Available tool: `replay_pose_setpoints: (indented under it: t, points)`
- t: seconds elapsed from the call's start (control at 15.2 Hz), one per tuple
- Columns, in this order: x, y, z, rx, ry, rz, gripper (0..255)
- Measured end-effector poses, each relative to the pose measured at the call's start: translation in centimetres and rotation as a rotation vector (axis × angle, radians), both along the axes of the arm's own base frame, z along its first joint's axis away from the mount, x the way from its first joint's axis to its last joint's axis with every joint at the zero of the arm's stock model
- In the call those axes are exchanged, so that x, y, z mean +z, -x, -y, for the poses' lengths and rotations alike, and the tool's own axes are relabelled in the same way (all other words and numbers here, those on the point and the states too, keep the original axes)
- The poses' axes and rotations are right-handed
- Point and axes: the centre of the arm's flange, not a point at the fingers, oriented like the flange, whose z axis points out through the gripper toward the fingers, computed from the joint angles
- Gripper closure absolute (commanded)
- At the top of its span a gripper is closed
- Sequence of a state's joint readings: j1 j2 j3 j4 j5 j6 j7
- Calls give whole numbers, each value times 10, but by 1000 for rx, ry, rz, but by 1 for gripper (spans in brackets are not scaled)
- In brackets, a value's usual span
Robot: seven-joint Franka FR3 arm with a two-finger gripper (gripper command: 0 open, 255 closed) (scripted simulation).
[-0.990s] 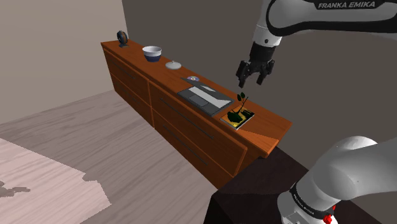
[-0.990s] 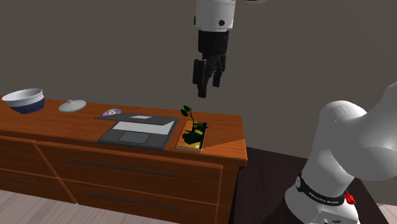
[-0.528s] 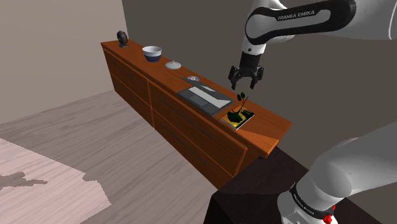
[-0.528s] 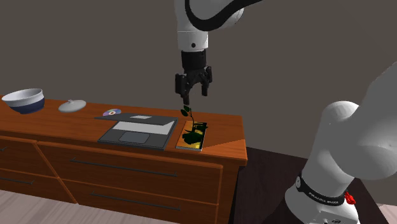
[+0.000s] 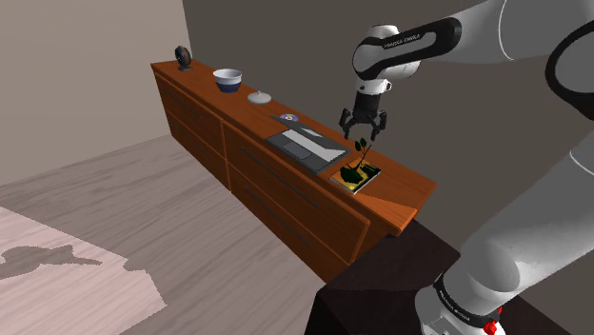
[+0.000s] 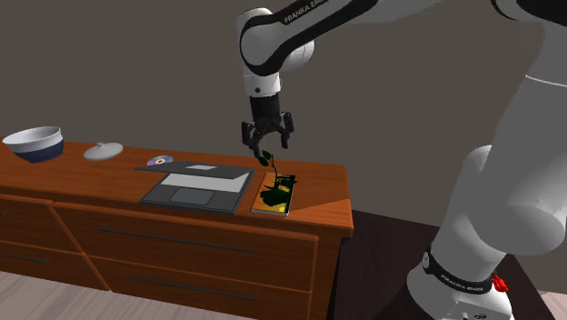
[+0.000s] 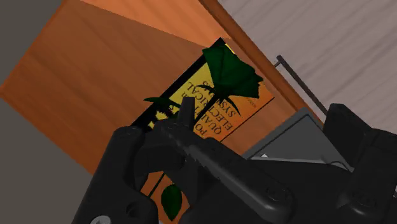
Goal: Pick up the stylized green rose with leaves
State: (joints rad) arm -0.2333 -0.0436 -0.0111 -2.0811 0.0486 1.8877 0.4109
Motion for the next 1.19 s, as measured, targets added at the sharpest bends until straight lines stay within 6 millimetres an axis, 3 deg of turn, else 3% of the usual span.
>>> replay_pose_setpoints:
  t: [0.4, 0.79, 1.19]
  points:
    - [-59, -29, 61, -178, -21, -71, 0]
    - [-121, -41, 120, -356, -41, -143, 0]
    - [-156, -43, 132, -390, -45, -157, 0]
